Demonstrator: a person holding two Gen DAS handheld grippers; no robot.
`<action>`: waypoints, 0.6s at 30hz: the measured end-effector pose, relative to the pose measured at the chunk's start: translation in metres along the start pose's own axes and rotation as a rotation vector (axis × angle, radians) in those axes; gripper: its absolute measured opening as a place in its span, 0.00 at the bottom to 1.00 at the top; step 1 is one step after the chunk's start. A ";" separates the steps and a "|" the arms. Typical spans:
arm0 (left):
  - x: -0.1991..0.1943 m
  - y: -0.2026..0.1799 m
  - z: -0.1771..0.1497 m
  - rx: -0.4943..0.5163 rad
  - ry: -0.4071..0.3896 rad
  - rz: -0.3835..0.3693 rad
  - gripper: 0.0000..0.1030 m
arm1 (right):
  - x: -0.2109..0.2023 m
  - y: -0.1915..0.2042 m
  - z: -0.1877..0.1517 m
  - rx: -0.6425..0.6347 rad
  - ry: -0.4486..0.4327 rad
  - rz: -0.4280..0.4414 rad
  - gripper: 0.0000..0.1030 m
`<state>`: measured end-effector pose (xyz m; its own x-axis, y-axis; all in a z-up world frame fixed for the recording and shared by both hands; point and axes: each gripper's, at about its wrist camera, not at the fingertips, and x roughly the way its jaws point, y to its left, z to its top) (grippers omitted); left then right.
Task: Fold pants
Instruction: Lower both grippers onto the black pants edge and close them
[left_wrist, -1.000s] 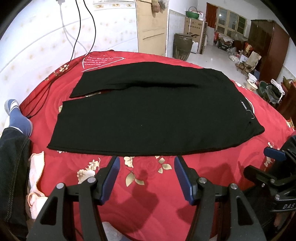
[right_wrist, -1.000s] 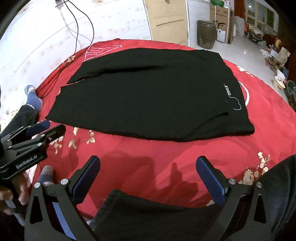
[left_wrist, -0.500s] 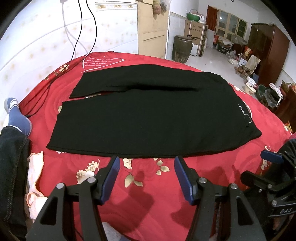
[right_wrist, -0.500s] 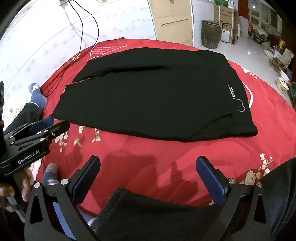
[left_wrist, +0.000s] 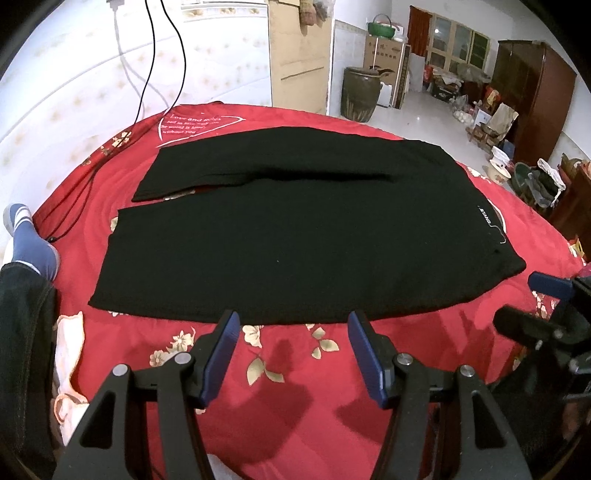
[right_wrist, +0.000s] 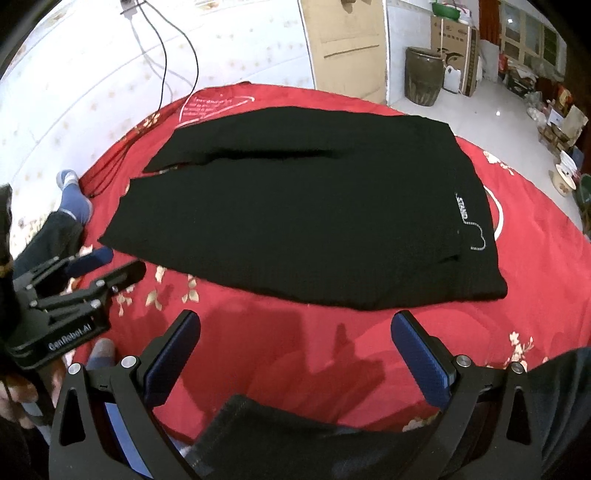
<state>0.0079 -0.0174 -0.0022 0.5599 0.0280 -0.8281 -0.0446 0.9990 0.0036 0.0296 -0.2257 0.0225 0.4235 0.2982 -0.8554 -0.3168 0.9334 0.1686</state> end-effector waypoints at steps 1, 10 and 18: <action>0.001 0.000 0.002 0.001 0.002 0.000 0.62 | 0.000 -0.002 0.003 0.005 -0.002 -0.002 1.00; 0.019 0.003 0.016 0.016 0.032 0.035 0.62 | 0.017 -0.020 0.027 0.053 0.016 0.017 1.00; 0.048 0.008 0.045 0.025 0.049 0.060 0.62 | 0.042 -0.034 0.057 0.068 0.033 0.038 1.00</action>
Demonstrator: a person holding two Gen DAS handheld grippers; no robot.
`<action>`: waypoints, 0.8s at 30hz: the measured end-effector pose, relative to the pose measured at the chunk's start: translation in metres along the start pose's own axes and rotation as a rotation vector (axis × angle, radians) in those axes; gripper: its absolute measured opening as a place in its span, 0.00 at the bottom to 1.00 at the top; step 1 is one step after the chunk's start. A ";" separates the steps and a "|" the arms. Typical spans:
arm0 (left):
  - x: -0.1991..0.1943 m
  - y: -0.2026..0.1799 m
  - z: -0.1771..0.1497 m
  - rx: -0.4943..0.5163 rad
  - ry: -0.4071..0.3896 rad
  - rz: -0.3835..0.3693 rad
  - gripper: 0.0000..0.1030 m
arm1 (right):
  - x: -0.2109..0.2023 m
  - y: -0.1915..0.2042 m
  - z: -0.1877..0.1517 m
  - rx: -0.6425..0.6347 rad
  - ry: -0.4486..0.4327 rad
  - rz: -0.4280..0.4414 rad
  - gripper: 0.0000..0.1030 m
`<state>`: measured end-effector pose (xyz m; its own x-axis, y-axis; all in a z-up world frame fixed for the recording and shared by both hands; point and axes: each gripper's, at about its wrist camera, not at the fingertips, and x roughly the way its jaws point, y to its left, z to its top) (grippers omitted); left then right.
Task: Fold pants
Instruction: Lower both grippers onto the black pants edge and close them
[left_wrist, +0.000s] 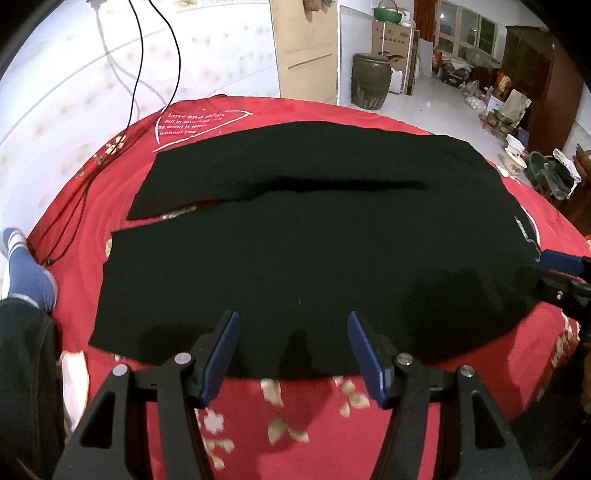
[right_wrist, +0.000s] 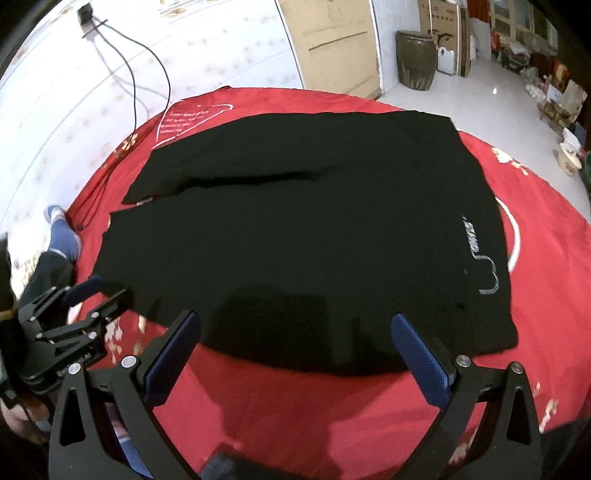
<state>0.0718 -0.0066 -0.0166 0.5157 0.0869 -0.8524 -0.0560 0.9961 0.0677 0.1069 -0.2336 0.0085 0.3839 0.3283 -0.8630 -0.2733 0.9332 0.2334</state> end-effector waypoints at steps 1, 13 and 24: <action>0.003 0.001 0.005 0.001 -0.002 0.001 0.62 | 0.003 -0.001 0.006 -0.006 0.000 -0.001 1.00; 0.065 0.027 0.109 -0.006 -0.051 -0.002 0.62 | 0.053 -0.037 0.105 -0.024 -0.013 -0.004 1.00; 0.155 0.053 0.176 -0.052 -0.014 0.023 0.62 | 0.127 -0.059 0.196 -0.105 -0.011 -0.008 1.00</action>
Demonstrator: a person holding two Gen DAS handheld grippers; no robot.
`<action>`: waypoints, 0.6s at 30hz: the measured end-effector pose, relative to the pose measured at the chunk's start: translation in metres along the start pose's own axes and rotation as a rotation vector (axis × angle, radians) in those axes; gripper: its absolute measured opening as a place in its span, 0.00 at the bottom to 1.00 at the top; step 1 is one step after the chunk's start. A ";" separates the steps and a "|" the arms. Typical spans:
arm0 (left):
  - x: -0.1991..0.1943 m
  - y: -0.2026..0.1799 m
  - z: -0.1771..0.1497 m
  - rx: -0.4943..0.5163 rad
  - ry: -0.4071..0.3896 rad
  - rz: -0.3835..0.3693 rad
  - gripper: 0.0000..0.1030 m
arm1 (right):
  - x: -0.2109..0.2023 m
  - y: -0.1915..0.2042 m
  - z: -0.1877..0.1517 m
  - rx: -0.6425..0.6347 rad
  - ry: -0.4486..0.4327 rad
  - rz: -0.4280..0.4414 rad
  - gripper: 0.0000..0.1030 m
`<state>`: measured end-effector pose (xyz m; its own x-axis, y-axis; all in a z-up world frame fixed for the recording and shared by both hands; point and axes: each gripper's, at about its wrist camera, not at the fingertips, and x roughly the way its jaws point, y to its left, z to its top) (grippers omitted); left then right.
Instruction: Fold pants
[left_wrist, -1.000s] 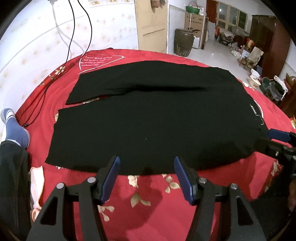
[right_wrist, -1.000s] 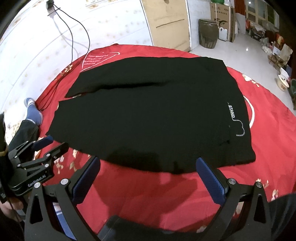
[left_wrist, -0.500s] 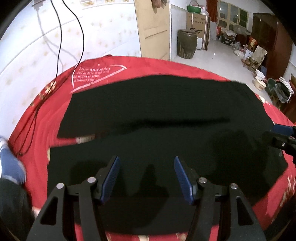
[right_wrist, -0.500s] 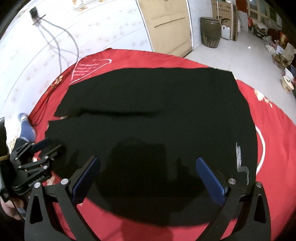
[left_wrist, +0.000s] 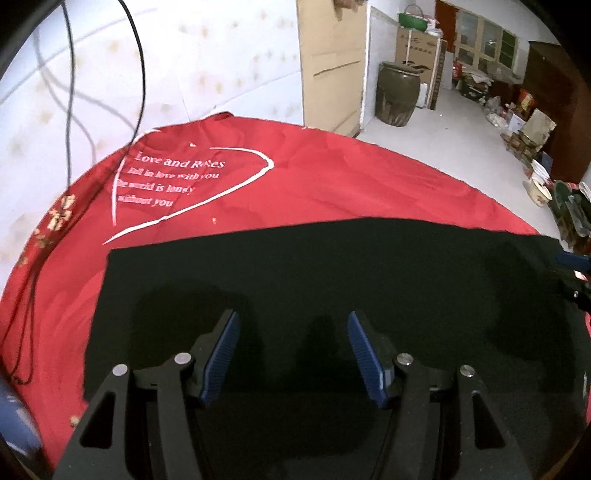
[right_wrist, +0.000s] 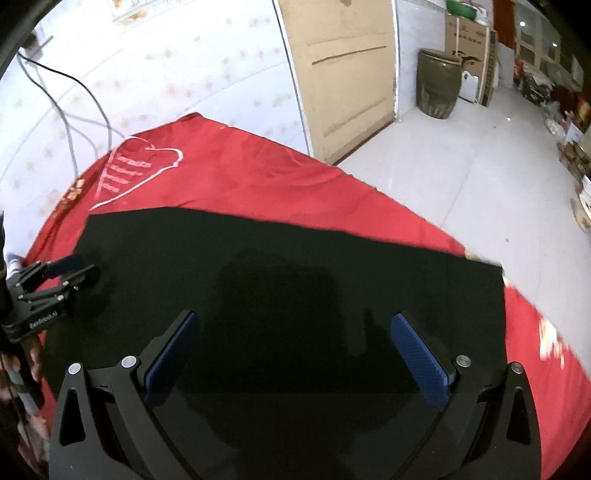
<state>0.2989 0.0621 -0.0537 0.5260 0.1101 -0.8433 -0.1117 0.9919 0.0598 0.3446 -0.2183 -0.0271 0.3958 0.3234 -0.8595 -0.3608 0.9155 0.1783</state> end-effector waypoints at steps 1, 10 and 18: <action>0.006 0.001 0.002 -0.003 0.003 0.007 0.62 | 0.008 -0.002 0.005 -0.007 0.008 -0.005 1.00; 0.028 -0.001 0.010 -0.008 -0.018 0.035 0.73 | 0.062 -0.008 0.028 -0.026 0.081 -0.045 1.00; 0.024 -0.039 0.008 0.132 -0.051 0.035 0.06 | 0.055 0.000 0.030 -0.099 0.045 -0.147 0.22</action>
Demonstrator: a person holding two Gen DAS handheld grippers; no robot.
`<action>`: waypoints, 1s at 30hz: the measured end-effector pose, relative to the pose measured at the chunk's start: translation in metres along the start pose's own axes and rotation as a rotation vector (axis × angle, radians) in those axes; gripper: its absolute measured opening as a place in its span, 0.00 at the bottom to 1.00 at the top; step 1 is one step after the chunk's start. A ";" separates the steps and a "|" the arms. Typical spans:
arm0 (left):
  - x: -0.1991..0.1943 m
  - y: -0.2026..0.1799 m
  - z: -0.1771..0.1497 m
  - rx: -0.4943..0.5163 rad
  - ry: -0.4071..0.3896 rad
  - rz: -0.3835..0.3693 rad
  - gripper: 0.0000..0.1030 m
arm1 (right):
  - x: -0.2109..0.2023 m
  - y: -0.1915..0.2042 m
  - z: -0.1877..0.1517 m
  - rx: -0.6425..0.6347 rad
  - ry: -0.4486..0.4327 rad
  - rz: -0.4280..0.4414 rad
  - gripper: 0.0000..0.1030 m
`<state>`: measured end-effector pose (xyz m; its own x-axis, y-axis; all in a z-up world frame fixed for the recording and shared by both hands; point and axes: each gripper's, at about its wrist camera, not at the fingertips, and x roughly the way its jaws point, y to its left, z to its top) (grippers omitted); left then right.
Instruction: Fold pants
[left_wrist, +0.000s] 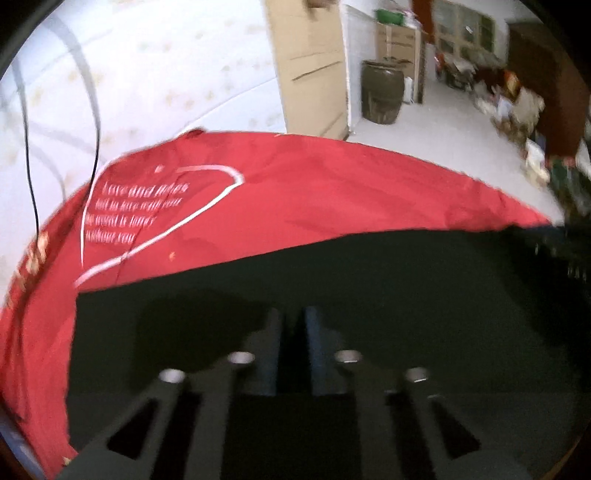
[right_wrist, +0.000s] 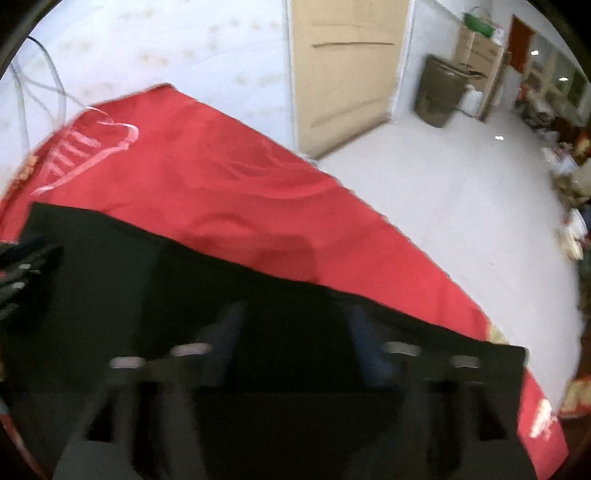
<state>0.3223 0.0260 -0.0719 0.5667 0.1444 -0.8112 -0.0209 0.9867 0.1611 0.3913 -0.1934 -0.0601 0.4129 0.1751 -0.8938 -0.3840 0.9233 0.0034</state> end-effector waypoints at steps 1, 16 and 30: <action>0.000 -0.007 0.001 0.017 -0.002 0.034 0.04 | -0.001 -0.001 0.000 0.001 0.002 -0.002 0.17; -0.125 0.014 -0.034 -0.146 -0.138 -0.039 0.02 | -0.134 0.003 -0.054 0.121 -0.180 0.105 0.08; -0.160 0.010 -0.181 -0.230 0.100 -0.095 0.03 | -0.151 0.033 -0.222 0.419 0.156 0.148 0.13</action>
<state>0.0826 0.0260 -0.0420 0.4914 0.0454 -0.8697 -0.1640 0.9856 -0.0412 0.1328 -0.2654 -0.0245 0.2375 0.2909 -0.9268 -0.0495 0.9565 0.2876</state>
